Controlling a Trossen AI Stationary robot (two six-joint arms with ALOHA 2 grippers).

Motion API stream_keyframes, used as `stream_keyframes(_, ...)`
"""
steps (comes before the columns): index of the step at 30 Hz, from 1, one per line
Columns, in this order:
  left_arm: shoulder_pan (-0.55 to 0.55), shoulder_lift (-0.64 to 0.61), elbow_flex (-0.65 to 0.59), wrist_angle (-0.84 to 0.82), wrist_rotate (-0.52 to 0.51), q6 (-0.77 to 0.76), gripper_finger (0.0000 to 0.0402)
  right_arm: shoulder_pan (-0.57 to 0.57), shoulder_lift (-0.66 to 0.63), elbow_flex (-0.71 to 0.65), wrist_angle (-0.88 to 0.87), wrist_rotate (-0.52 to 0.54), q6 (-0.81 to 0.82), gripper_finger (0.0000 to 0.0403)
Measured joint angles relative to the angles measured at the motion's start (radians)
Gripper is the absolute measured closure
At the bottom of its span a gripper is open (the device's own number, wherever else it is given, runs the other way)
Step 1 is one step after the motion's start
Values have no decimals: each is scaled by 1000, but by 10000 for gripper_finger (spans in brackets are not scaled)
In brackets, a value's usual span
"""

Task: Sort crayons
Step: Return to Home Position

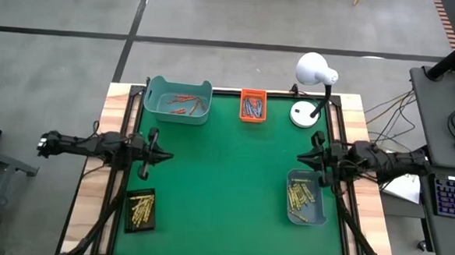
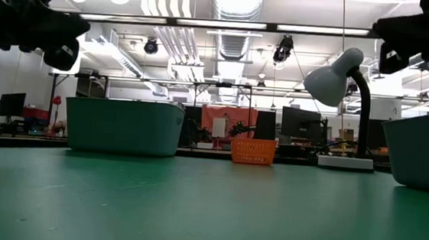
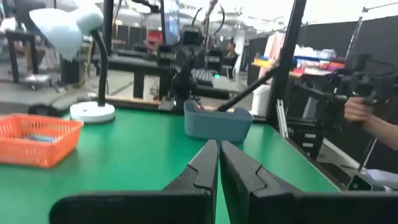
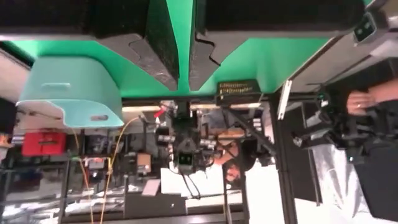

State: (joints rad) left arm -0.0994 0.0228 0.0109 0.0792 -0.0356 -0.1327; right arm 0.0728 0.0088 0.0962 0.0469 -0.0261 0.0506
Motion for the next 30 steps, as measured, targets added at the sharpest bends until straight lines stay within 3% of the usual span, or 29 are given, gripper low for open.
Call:
stream_keyframes(6,0,14,0,5,1,13,402,-4,-9,-84,24,22,-56,374)
stream_keyframes(13,0,27,-1,10,-10,28,401,-4,25,-85,-20,53,-91,374)
stream_keyframes(21,0,53,4,-19,-263,0,401,-8,39,-85,-1,218,-190,374)
stream_keyframes(30,0,80,6,-19,-288,0,402,-8,38,-85,-3,218,-200,374)
